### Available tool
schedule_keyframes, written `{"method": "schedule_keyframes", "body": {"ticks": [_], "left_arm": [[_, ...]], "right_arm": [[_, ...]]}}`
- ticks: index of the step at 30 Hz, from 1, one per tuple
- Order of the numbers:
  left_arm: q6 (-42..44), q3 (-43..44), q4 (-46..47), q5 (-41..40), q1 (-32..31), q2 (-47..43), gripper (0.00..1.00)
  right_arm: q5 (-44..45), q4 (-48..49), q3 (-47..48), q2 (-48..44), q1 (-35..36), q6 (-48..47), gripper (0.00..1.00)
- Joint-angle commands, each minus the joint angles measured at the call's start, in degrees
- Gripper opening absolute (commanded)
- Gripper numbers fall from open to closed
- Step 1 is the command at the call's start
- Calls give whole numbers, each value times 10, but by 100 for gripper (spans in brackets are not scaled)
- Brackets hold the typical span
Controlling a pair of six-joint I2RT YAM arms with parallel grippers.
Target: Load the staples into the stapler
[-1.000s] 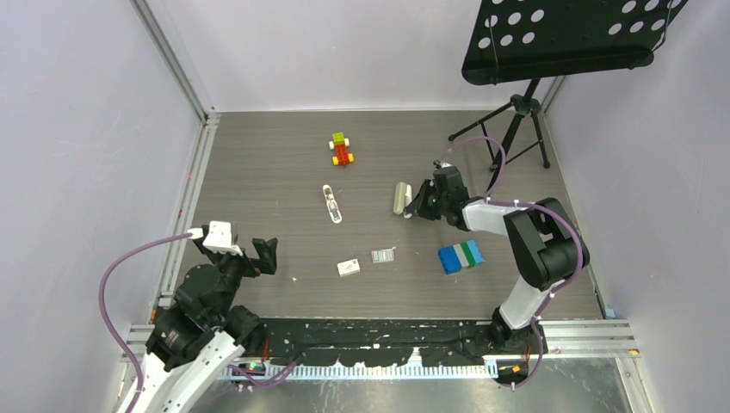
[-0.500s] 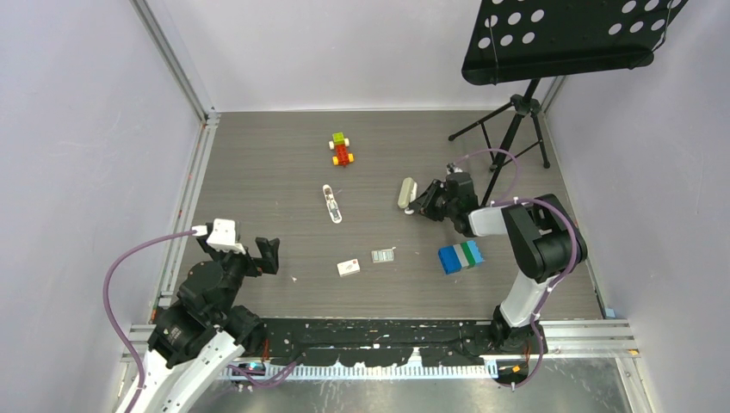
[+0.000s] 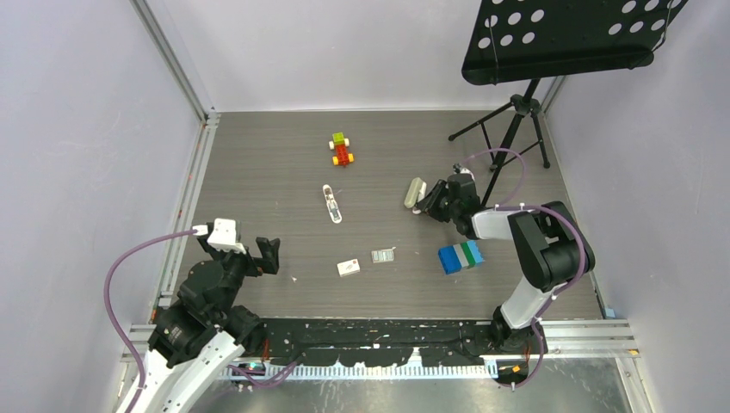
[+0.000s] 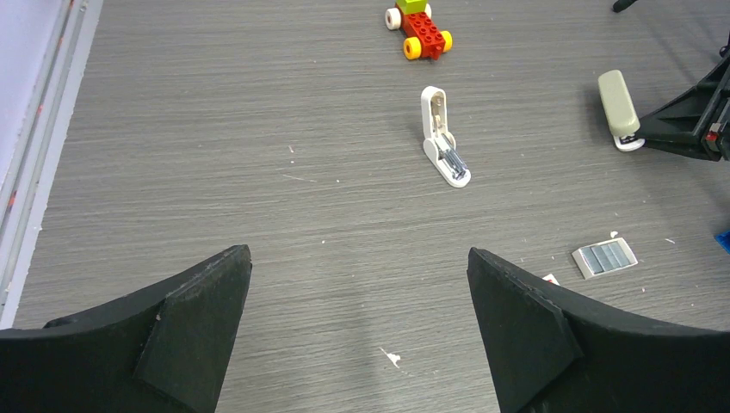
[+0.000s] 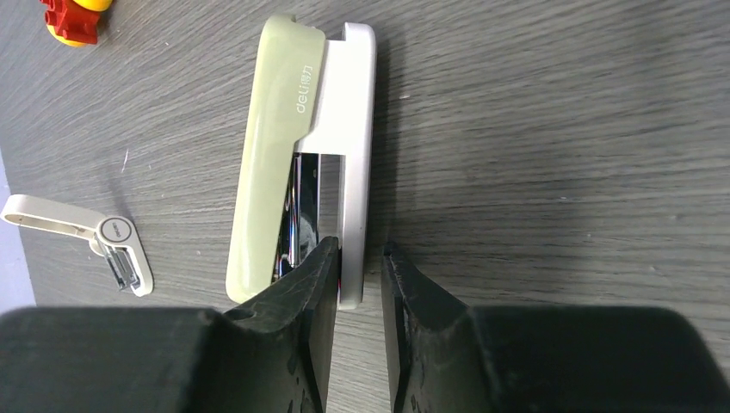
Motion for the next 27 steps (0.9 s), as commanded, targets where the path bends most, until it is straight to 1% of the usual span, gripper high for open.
{"method": "schedule_keyframes", "body": {"ticks": [1,6,10,12,15,20,23,24,27], "left_arm": [[2,1,25,7,5,6,100],[0,0,23,8,5,2,100],[-1,1,22,8,5,2,99],[-1,1,22,8,5,2,99],[-1,1,22,9,5,2,99],[-1,2,22,10,5,4,99],[-1,1,22,11,5,4,99],[-1,2,22,11,5,3,99],[-1,2,22,12,5,4,99]], "right_arm": [[61,-106,-26,5,-4,-29,29],[48,-73,-42,14,-4,-7,24],[37,-53,-55,17,-4,11,24],[41,-51,-62,9,-4,15,25],[60,-63,-71,-11,-4,19,30],[118,-110,-79,-47,-4,19,38],[131,-125,-85,-52,-4,20,39],[130,-120,-88,-51,-4,21,37],[101,-77,-108,-48,-4,29,22]]}}
